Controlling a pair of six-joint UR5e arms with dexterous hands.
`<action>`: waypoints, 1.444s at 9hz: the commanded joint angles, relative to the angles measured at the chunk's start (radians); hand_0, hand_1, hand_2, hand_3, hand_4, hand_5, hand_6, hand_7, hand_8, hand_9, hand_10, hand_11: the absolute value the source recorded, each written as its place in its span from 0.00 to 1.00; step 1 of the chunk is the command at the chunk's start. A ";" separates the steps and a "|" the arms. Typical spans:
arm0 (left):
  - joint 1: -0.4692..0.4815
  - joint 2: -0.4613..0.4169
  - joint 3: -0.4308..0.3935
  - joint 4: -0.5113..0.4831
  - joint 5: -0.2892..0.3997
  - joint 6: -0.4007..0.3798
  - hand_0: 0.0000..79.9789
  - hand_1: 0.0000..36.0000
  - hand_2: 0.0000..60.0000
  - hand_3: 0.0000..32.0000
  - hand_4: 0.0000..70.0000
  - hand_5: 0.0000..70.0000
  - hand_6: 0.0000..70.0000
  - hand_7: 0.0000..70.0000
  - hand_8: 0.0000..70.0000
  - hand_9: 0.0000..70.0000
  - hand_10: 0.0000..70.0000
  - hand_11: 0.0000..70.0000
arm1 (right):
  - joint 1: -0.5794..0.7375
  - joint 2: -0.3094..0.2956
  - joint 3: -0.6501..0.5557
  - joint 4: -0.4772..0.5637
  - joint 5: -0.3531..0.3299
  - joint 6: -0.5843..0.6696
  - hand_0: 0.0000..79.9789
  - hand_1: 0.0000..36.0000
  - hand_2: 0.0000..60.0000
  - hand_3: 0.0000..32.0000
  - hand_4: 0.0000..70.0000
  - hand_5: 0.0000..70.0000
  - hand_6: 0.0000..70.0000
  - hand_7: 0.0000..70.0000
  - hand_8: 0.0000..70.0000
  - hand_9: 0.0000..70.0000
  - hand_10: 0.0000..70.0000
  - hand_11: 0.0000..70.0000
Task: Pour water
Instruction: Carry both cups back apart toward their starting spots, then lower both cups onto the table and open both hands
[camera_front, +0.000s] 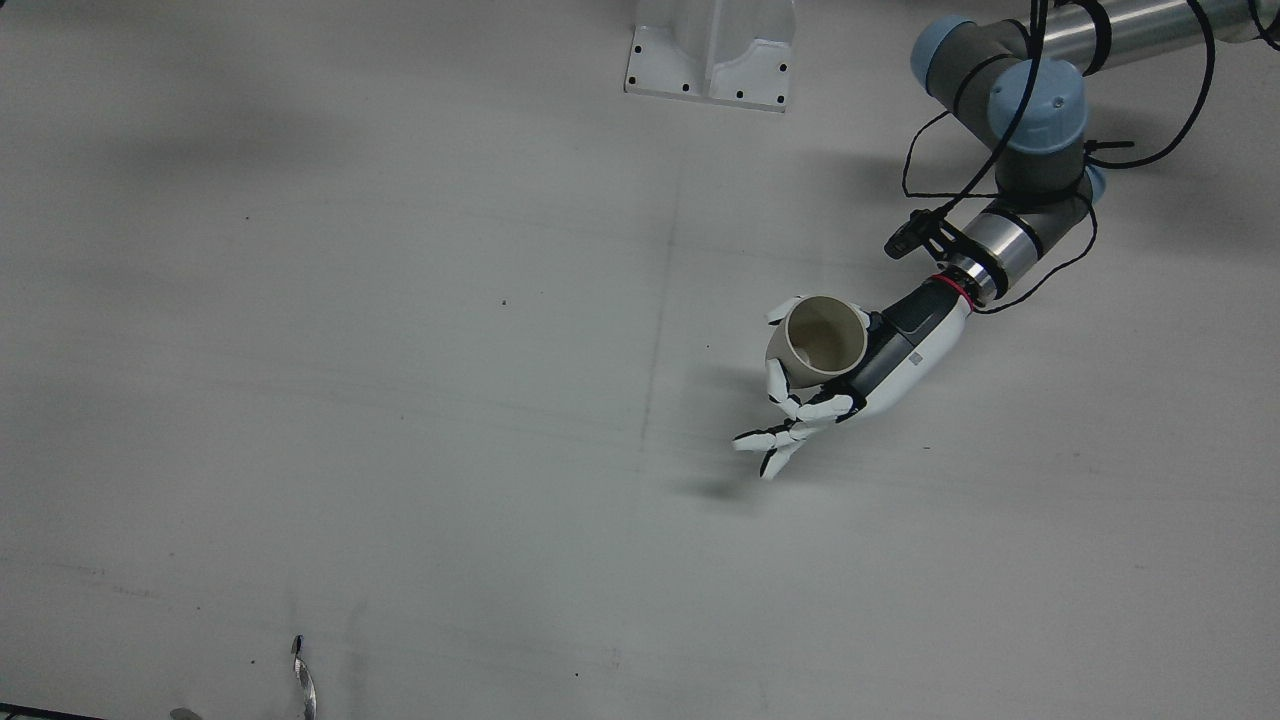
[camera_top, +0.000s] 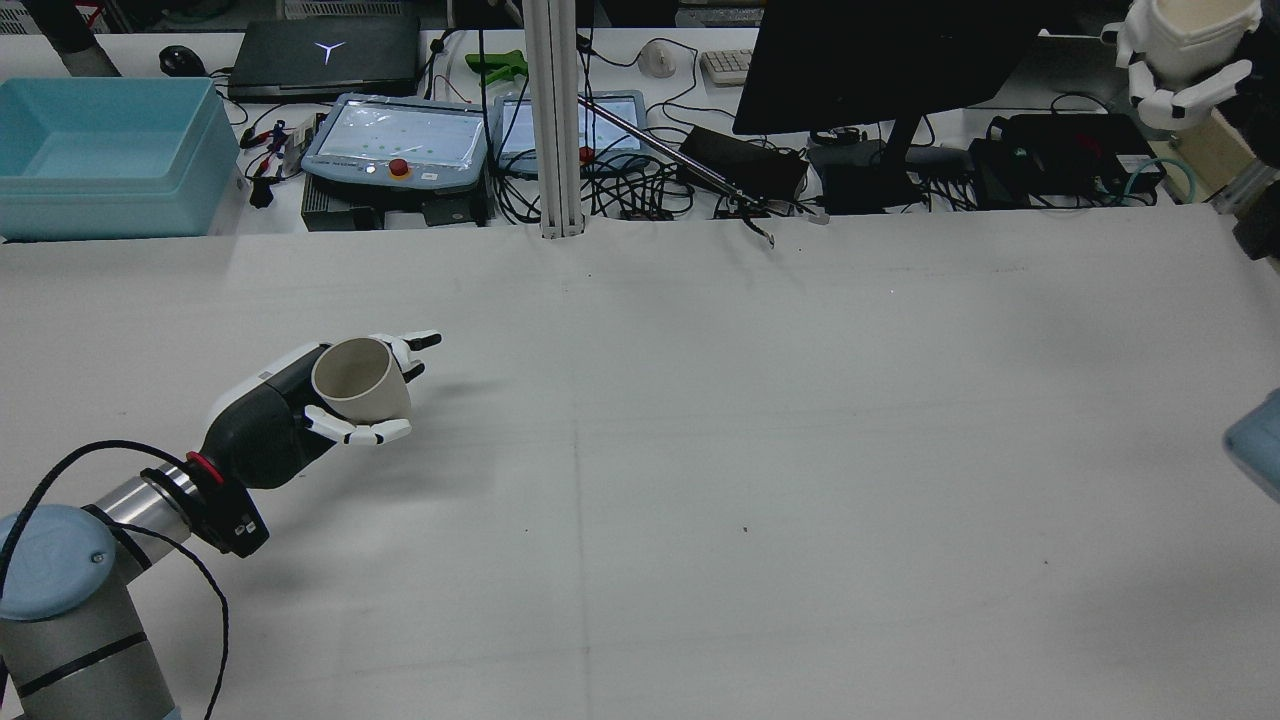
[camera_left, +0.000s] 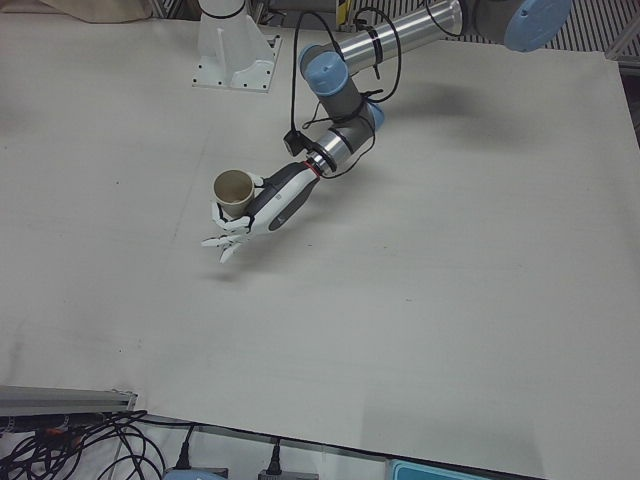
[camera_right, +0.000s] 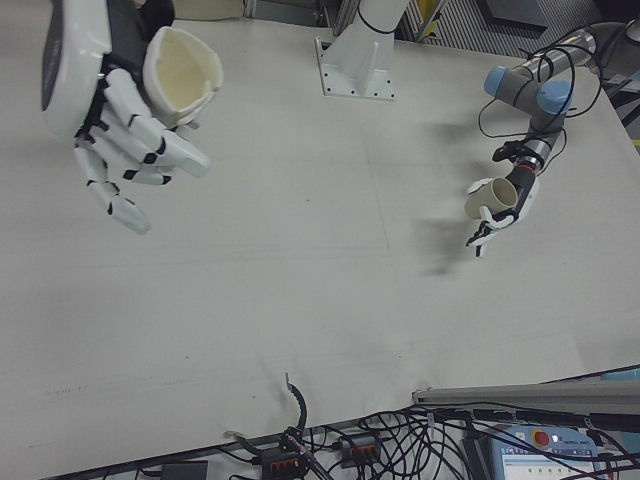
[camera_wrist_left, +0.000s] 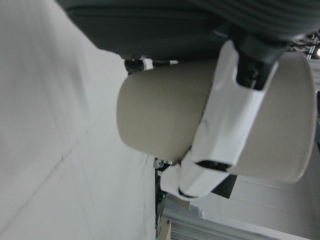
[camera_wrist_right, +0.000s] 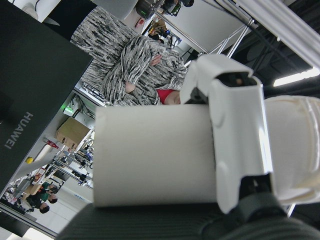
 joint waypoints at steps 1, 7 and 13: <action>-0.163 0.173 -0.002 -0.133 0.073 0.004 1.00 1.00 1.00 0.00 0.57 1.00 0.22 0.22 0.05 0.02 0.08 0.17 | 0.084 -0.220 -0.308 0.530 -0.086 0.194 1.00 1.00 1.00 0.00 0.10 0.34 0.80 0.94 0.63 0.83 0.17 0.31; -0.201 0.384 0.088 -0.371 0.084 0.024 1.00 1.00 1.00 0.00 0.61 1.00 0.22 0.23 0.06 0.02 0.08 0.18 | 0.026 -0.089 -1.077 1.071 -0.073 0.232 0.93 1.00 1.00 0.00 0.17 0.35 0.85 0.99 0.75 1.00 0.23 0.39; -0.211 0.384 0.257 -0.509 0.075 0.106 1.00 1.00 1.00 0.00 0.60 1.00 0.22 0.23 0.06 0.02 0.09 0.19 | 0.031 -0.034 -1.287 1.154 -0.041 0.233 0.88 0.97 0.73 0.00 0.13 0.25 0.56 0.65 0.51 0.68 0.04 0.09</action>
